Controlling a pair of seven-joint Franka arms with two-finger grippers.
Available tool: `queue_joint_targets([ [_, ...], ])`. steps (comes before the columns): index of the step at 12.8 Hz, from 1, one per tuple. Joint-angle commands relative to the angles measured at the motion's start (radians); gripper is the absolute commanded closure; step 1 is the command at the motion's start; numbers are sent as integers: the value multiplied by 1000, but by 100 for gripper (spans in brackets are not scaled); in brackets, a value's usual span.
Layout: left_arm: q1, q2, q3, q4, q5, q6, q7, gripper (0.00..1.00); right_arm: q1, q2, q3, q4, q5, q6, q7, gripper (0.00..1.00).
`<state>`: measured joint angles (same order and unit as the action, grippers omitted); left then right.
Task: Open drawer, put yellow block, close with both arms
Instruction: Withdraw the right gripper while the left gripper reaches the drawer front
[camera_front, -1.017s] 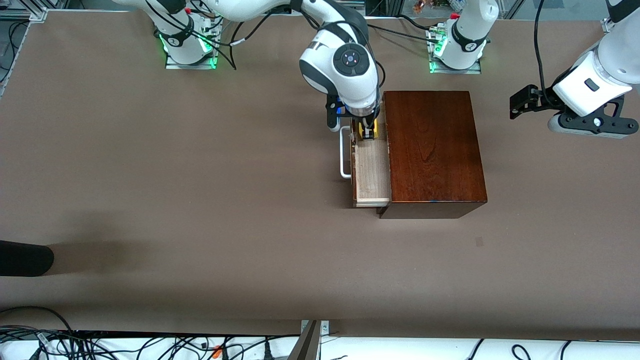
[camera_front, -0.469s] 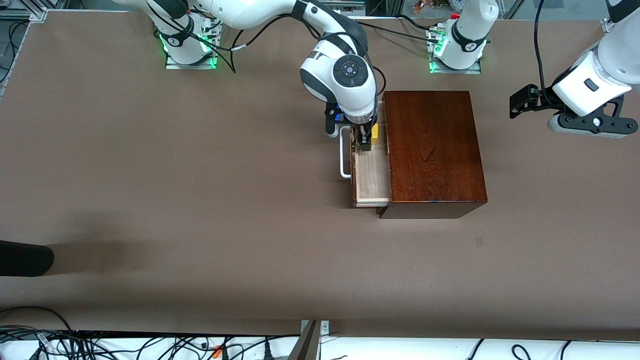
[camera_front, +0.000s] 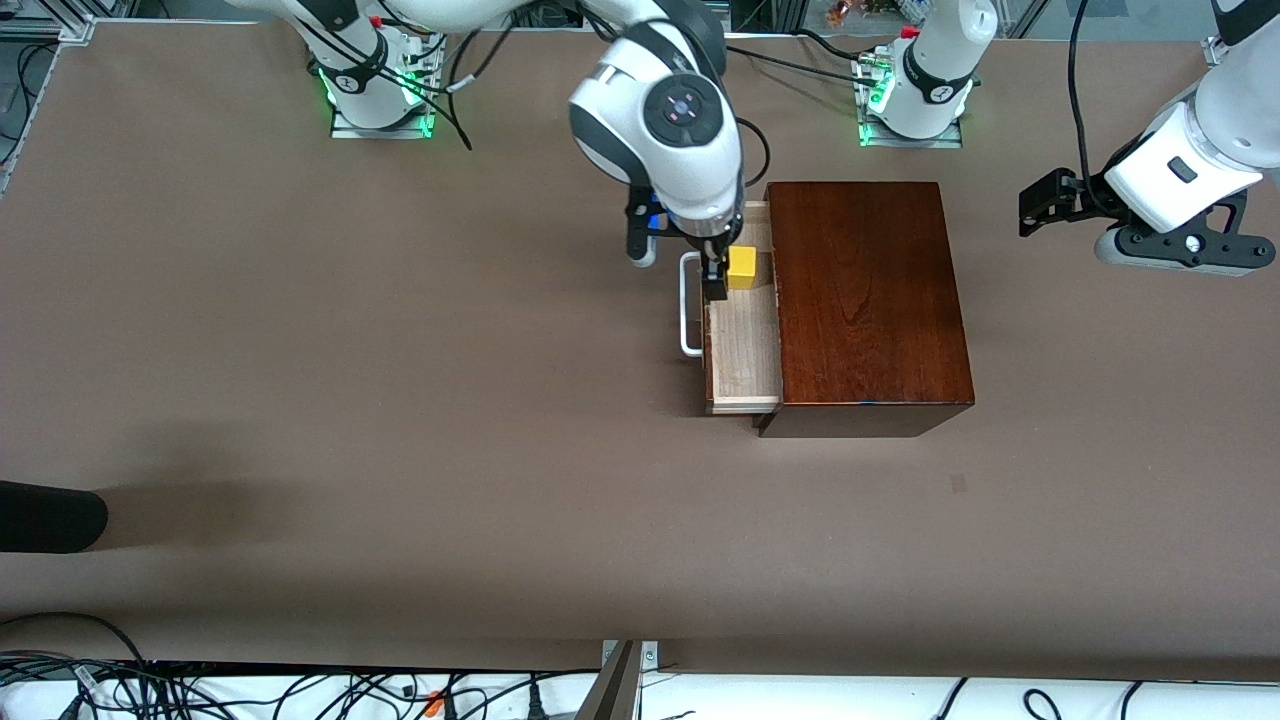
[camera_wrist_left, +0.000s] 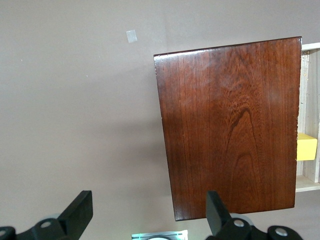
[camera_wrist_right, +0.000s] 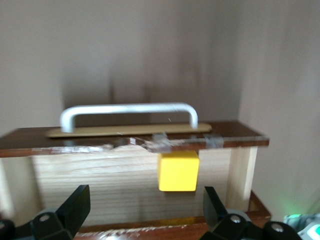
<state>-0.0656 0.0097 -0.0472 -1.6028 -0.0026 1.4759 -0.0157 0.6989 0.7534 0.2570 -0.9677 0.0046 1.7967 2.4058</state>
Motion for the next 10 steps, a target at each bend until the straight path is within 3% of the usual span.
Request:
queue_joint_targets([
  [1,-2,-7,4,9,-17,-16,6,0,-77,-81,-2,-11,11,-132,-277,0],
  [4,-2,-7,4,9,-17,-16,6,0,-180,-173,-11,-37,9,-350,-686,0],
  [5,-2,-7,4,9,-19,-16,6,0,-202,-218,-42,-66,9,-388,-812,0],
  [10,-19,-5,-6,9,-39,-61,73,0,-208,-489,-322,-372,9,-404,-1510,0],
])
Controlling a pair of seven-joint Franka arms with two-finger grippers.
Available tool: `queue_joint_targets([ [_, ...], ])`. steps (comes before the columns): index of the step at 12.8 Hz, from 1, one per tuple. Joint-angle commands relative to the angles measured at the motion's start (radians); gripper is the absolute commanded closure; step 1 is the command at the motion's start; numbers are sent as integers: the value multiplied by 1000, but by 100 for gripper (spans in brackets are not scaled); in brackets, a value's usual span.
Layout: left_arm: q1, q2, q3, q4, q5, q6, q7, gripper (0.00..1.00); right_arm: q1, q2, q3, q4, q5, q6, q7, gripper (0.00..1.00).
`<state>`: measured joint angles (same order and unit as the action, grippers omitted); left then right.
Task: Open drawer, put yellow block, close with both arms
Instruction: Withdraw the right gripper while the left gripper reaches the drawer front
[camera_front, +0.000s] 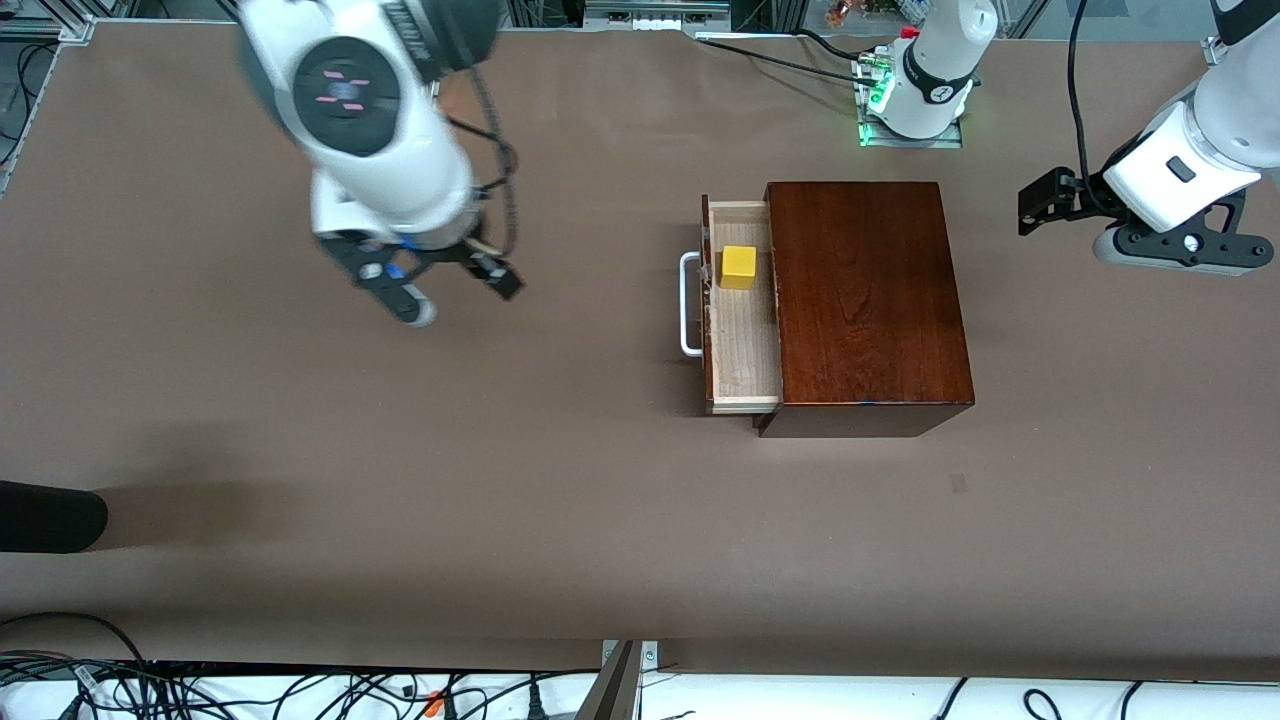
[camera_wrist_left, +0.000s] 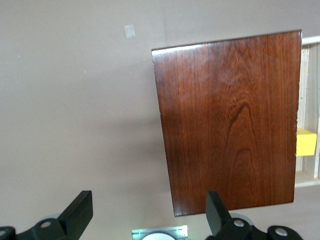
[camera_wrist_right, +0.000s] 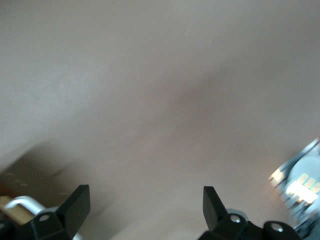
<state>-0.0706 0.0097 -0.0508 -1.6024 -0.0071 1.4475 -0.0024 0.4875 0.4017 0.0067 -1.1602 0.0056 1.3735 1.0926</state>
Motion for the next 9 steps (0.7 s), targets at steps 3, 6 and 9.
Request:
queue_joint_targets([
  [3,-18,28,-61,1,-79,-111,180,0,3,-234,-221,-289,-4,52,-570,0],
  [6,-26,110,-183,5,-114,-116,206,0,-125,-317,-243,-387,-25,108,-871,0],
  [9,-28,187,-341,6,-113,-40,271,0,-294,-353,-184,-424,-27,130,-1071,0],
])
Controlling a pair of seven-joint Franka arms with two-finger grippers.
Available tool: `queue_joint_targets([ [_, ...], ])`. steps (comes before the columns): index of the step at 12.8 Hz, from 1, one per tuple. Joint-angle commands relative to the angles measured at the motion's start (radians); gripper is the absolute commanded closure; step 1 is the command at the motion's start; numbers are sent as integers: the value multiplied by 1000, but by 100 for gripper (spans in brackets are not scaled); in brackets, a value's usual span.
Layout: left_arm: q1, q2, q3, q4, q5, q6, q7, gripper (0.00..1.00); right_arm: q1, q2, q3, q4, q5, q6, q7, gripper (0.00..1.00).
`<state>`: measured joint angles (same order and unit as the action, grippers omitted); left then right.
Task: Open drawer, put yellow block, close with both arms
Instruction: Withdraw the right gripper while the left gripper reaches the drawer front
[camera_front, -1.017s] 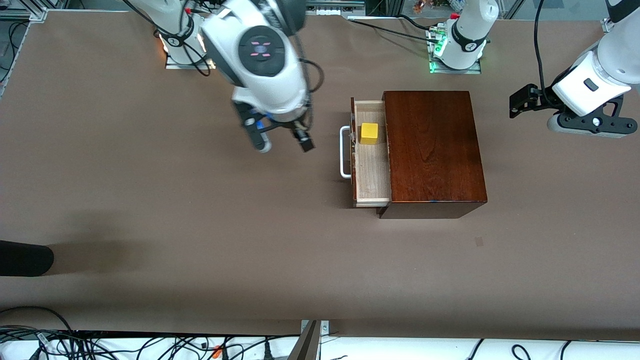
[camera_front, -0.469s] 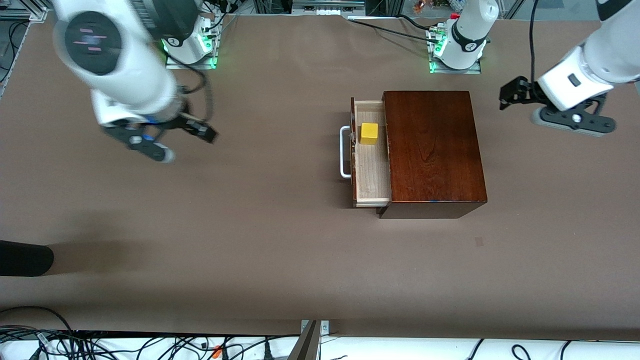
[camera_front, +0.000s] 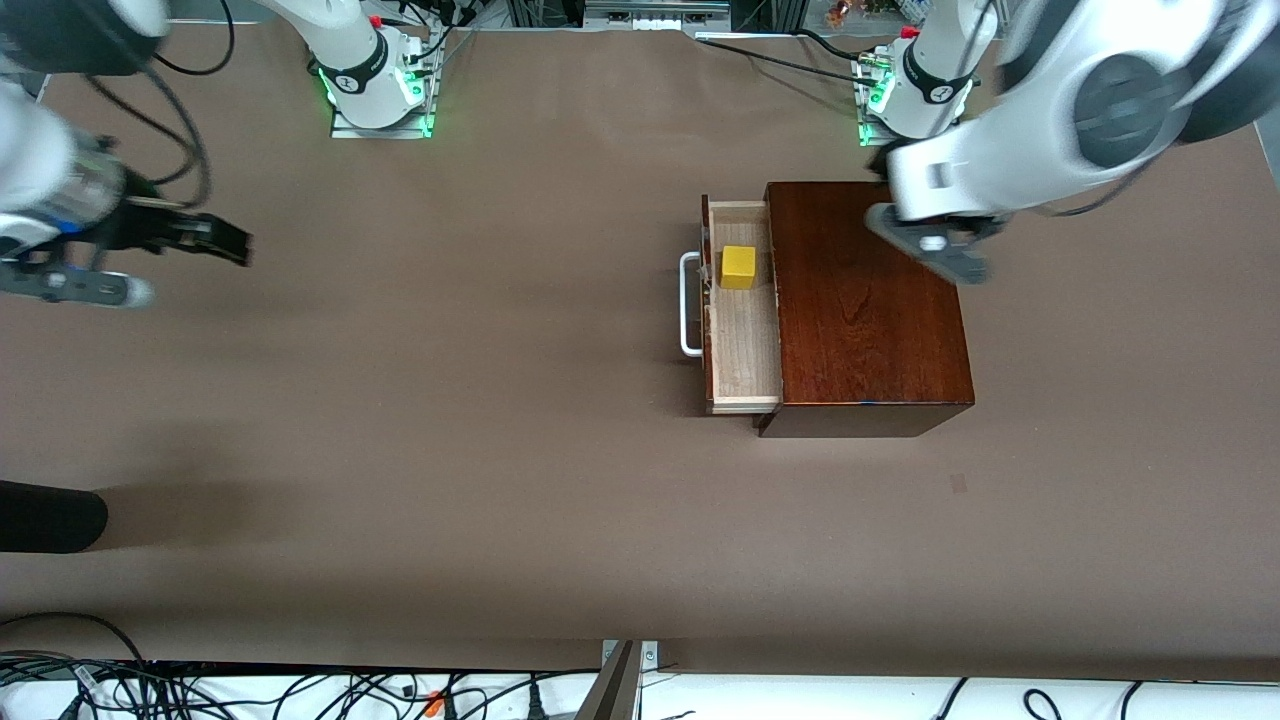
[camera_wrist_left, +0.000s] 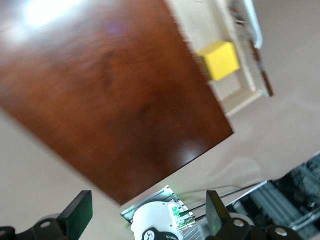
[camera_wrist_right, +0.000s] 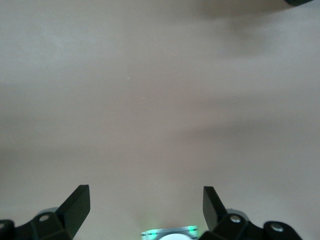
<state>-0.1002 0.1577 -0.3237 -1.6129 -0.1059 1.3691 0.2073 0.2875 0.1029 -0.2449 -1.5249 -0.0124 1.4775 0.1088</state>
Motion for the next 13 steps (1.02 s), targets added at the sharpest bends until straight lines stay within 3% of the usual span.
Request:
queue_joint_targets([
  [1,2,68,-105,16,-9,74,120,0,-153,-55,114,-58,-11,21,-93,0],
  [3,2,120,-175,11,-1,198,274,0,-263,-69,212,-63,-12,18,-96,0],
  [5,-19,180,-208,11,0,324,384,0,-310,-72,268,-58,-30,18,-95,0],
  [8,-84,262,-209,5,9,519,552,0,-311,-71,268,-54,-37,20,-81,0],
  [11,-180,325,-209,-2,210,643,561,0,-311,-71,263,-54,-37,24,-80,0],
  [13,-193,353,-209,-2,247,674,560,0,-311,-71,262,-54,-35,21,-78,0],
])
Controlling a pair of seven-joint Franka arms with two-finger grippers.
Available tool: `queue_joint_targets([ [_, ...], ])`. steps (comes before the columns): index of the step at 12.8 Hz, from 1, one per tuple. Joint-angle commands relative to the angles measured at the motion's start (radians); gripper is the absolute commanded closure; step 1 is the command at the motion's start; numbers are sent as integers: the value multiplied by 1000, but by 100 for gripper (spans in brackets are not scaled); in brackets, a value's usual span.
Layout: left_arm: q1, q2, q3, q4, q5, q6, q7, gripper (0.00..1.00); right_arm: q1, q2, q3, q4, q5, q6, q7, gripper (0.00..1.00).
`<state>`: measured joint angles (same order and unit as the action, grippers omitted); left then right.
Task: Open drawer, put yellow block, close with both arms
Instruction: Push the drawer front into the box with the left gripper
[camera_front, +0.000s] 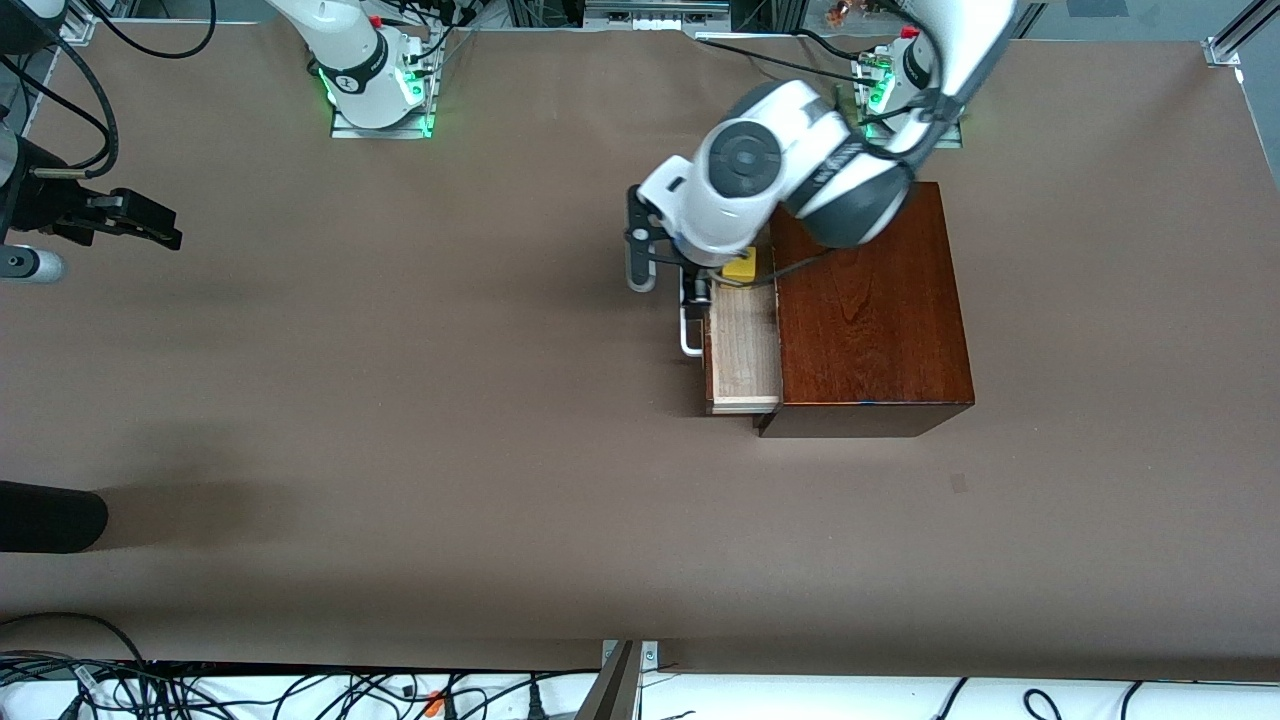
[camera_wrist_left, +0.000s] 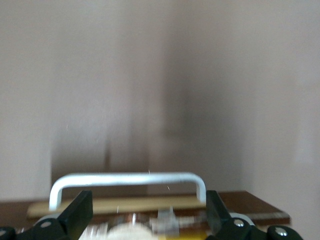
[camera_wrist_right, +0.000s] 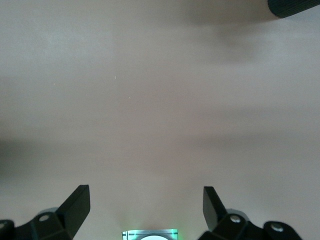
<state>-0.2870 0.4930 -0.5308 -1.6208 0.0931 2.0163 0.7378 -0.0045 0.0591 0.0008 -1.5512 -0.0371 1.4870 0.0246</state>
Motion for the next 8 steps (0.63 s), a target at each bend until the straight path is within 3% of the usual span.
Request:
queue_joint_targets([
  [1,-11,27,-2,4,69,45,31,0,-19,-27,12,-27,-9,13,9,0],
  [8,-15,113,0,-19,207,87,31,0,-19,-10,10,-18,6,27,11,0],
])
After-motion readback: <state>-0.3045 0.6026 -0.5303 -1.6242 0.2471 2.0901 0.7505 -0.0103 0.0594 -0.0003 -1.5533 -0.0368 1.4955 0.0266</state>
